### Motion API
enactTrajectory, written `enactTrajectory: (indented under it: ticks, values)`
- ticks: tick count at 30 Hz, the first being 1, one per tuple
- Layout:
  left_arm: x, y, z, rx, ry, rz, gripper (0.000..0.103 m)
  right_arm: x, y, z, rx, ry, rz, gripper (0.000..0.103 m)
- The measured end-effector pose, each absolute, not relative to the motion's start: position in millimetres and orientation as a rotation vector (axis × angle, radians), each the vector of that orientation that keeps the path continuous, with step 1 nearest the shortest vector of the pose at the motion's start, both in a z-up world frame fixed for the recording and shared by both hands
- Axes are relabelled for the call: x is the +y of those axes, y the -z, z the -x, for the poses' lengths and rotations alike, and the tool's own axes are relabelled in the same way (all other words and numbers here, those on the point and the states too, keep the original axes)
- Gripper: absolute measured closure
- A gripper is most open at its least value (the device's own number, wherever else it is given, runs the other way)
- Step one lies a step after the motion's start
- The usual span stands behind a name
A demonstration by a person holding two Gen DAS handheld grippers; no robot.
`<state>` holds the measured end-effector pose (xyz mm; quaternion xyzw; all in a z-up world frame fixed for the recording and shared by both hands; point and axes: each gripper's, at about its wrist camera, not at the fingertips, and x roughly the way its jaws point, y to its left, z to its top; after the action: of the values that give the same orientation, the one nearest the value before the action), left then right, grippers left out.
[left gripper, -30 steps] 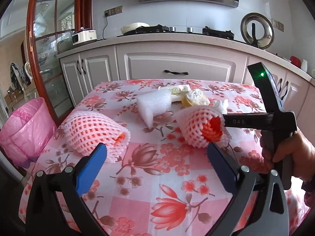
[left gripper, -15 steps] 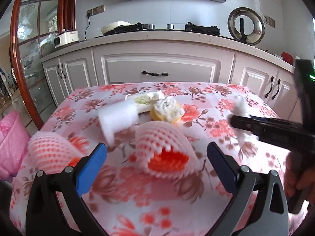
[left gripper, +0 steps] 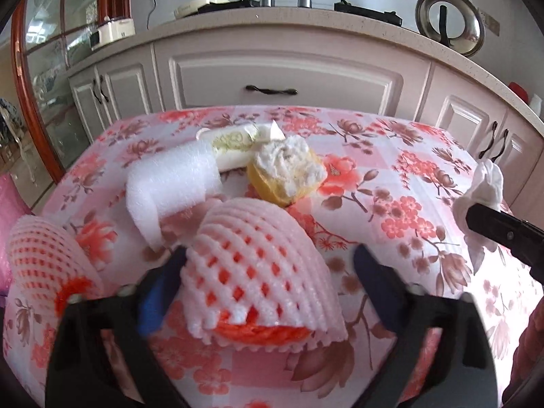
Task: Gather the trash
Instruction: 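Grasp the white towel with the right gripper while the left gripper grasps the pink foam net, then carry the foam net and white towel with both grippers over the pink bin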
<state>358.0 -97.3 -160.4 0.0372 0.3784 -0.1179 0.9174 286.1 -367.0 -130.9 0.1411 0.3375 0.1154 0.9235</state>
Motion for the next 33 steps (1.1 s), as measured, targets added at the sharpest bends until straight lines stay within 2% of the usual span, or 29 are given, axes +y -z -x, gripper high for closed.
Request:
enactTrajectory:
  ticks: [1, 4, 7, 25, 33]
  values:
    - [-99, 162, -358, 0.784, 0.246, -0.082, 0.039, -366, 132, -286, 0.694, -0.241, -0.291, 0.065]
    - [-100, 165, -356, 0.781, 0.266, -0.090, 0.054, -362, 133, -285, 0.699, -0.244, -0.287, 0.065]
    - [-102, 160, -350, 0.762, 0.276, -0.101, 0.062, -359, 131, -283, 0.692, -0.245, -0.287, 0.065]
    - [-81, 104, -259, 0.569, 0.304, -0.140, 0.063, -325, 100, -250, 0.634, -0.269, -0.217, 0.065]
    - [-49, 91, -233, 0.545, 0.287, -0.080, 0.062, -295, 86, -231, 0.618, -0.305, -0.143, 0.065]
